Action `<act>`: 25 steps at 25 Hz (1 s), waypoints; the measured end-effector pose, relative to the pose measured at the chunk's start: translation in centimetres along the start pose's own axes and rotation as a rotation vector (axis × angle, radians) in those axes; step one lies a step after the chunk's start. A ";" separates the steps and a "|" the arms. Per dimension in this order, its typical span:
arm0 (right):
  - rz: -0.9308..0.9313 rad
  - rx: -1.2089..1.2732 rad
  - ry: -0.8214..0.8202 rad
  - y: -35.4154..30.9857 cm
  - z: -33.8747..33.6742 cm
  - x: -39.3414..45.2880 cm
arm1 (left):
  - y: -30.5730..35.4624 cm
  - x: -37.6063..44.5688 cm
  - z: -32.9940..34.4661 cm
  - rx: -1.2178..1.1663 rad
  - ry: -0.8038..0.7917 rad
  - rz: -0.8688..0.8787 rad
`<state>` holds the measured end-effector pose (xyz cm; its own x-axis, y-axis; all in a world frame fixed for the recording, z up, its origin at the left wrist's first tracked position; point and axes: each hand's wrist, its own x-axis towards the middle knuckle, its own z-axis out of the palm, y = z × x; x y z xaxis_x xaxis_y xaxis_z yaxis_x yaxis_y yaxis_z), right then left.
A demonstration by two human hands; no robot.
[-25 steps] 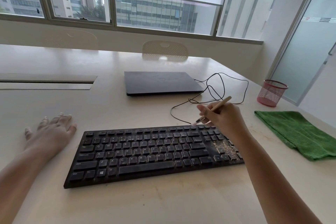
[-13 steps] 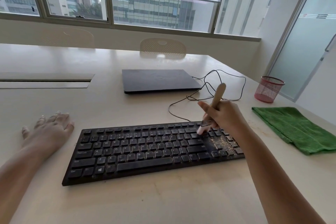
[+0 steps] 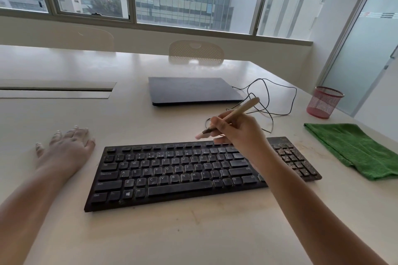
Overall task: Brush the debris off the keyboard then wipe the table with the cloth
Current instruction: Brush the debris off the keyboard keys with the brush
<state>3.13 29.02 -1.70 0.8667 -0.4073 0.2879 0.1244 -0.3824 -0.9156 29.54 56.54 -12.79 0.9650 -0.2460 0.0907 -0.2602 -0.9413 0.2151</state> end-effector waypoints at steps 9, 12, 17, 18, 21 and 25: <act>0.113 0.058 -0.310 -4.4 12.5 2.8 | 2.5 -3.0 -2.6 -0.008 0.007 -0.032; 0.133 0.018 -0.379 -4.9 15.8 2.9 | 2.6 -3.4 -2.8 -0.008 0.010 -0.029; 0.019 -0.660 -0.378 -5.1 11.9 2.7 | 2.9 -3.5 -3.1 -0.021 0.001 -0.032; 0.036 -0.766 -0.353 -5.3 10.9 2.7 | 2.9 -3.6 -3.1 -0.018 -0.004 -0.037; 0.002 -0.651 -0.295 -5.9 11.5 2.5 | 2.8 -3.5 -3.1 -0.016 0.000 -0.044; -0.079 -0.433 -0.378 -5.7 14.7 1.7 | 2.8 -3.6 -3.2 -0.007 -0.019 -0.046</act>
<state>11.03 42.71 -0.14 0.9851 -0.0699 0.1573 0.0553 -0.7367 -0.6740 25.26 55.52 -9.41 0.9765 -0.2067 0.0618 -0.2154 -0.9502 0.2253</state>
